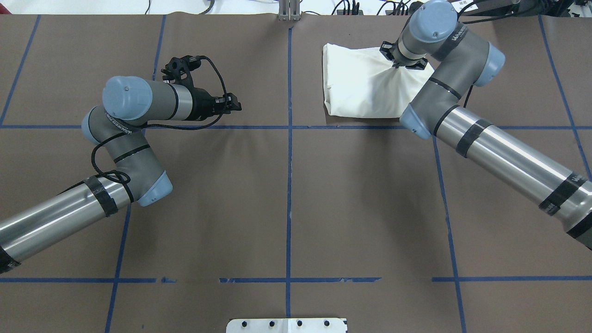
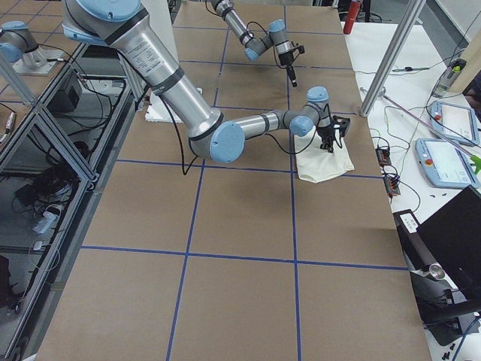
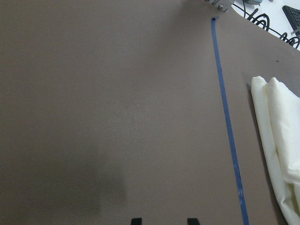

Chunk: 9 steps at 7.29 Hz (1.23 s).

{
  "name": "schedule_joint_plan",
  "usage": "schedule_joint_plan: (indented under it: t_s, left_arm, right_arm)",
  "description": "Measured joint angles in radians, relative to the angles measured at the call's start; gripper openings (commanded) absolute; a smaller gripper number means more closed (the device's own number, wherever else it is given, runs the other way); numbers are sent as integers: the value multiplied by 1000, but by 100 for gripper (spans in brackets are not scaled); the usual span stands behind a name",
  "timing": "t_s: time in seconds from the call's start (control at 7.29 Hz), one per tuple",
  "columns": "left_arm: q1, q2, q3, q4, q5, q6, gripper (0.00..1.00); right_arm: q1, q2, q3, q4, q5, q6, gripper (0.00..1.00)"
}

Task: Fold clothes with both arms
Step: 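Drag the folded bundle farther from the robot with the right gripper, then release the bundle and hold the right gripper above it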

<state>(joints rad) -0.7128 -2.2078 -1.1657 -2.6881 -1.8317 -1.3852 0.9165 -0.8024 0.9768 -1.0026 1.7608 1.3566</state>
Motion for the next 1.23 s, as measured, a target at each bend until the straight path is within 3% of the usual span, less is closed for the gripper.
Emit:
schedule_joint_plan:
  t_s: [0.55, 0.82, 1.1, 1.23]
  left_arm:
    - [1, -1, -2, 2, 0, 0, 43]
    - [1, -1, -8, 5, 2, 0, 43]
    - [0, 1, -13, 7, 3, -1, 43]
    - [0, 2, -16, 8, 3, -1, 43]
  right_arm:
    - [102, -77, 36, -6, 53, -157, 0]
    - [55, -97, 103, -22, 77, -71, 63]
    - [36, -75, 80, -28, 67, -11, 57]
    - [40, -65, 64, -32, 59, -7, 59]
